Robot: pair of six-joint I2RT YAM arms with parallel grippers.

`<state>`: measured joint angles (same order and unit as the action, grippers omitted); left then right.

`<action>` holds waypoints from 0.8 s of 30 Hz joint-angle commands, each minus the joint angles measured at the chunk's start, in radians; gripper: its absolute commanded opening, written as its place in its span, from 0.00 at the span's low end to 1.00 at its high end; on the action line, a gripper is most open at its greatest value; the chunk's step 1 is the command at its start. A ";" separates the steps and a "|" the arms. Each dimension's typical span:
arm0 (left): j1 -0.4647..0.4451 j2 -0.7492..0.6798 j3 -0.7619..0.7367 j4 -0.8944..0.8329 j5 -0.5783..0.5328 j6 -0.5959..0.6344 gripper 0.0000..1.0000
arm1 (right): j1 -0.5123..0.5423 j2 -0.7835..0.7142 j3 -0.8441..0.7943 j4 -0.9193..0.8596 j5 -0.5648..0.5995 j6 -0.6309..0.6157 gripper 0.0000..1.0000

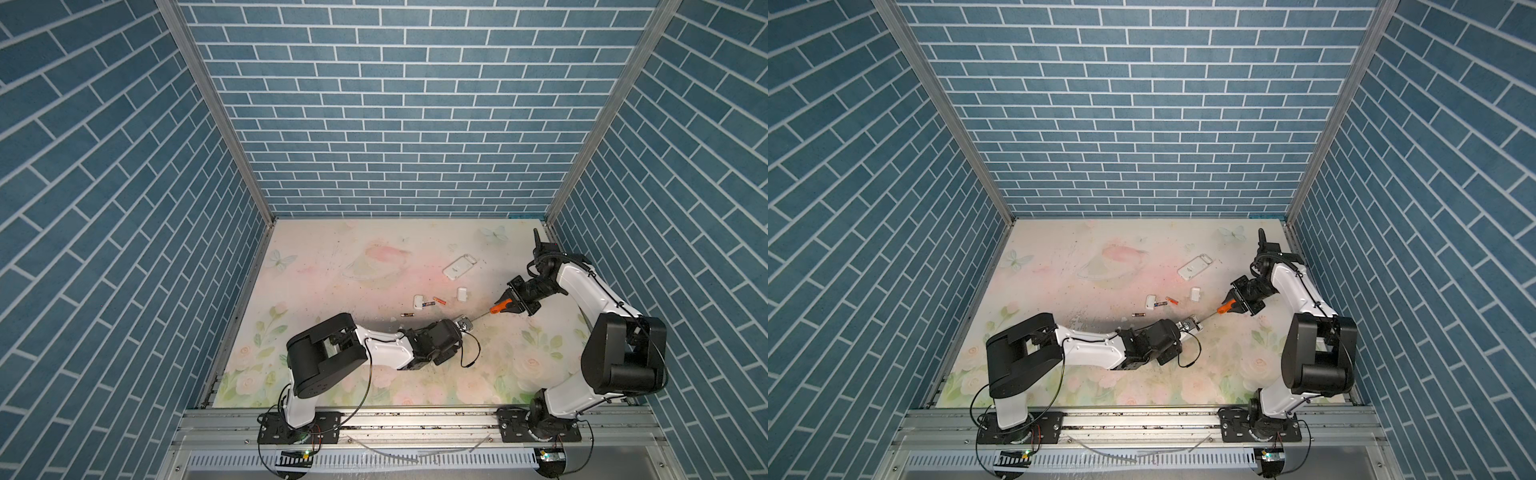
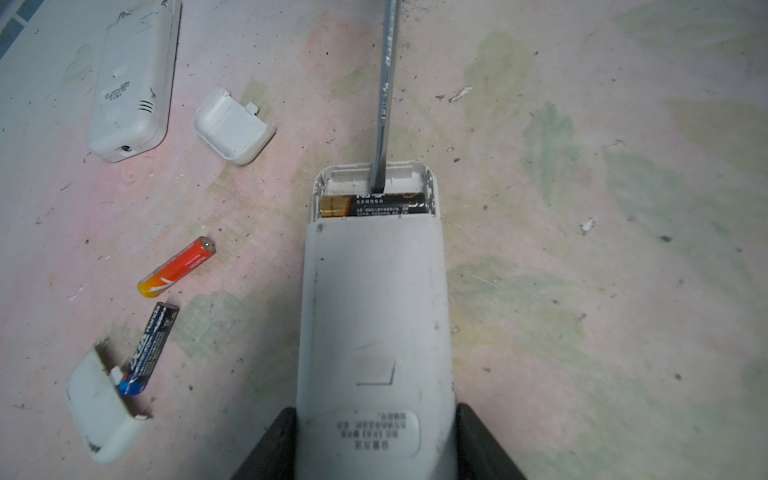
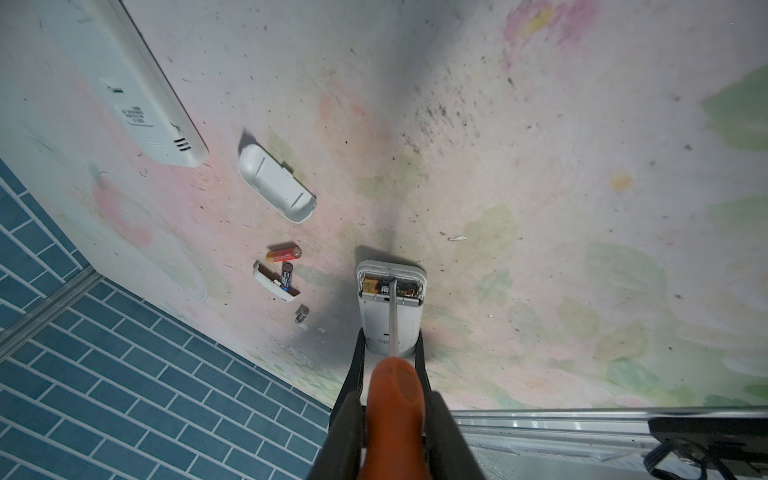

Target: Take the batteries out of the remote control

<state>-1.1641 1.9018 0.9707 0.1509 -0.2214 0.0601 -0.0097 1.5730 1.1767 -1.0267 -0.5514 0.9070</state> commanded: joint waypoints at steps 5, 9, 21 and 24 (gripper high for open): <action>-0.031 0.112 -0.037 -0.244 0.000 0.079 0.23 | 0.008 0.071 -0.016 -0.105 0.003 0.007 0.00; -0.039 0.127 -0.020 -0.241 0.011 0.094 0.23 | 0.010 0.151 0.104 -0.187 0.052 -0.019 0.00; -0.057 0.164 -0.003 -0.234 0.033 0.085 0.23 | 0.036 0.204 0.092 -0.103 -0.015 0.034 0.00; -0.057 0.165 -0.008 -0.230 0.036 0.071 0.23 | 0.030 0.198 0.034 -0.053 -0.040 0.040 0.00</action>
<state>-1.1919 1.9411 1.0294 0.1123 -0.2928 0.0685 -0.0166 1.7302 1.3041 -1.1233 -0.5655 0.9188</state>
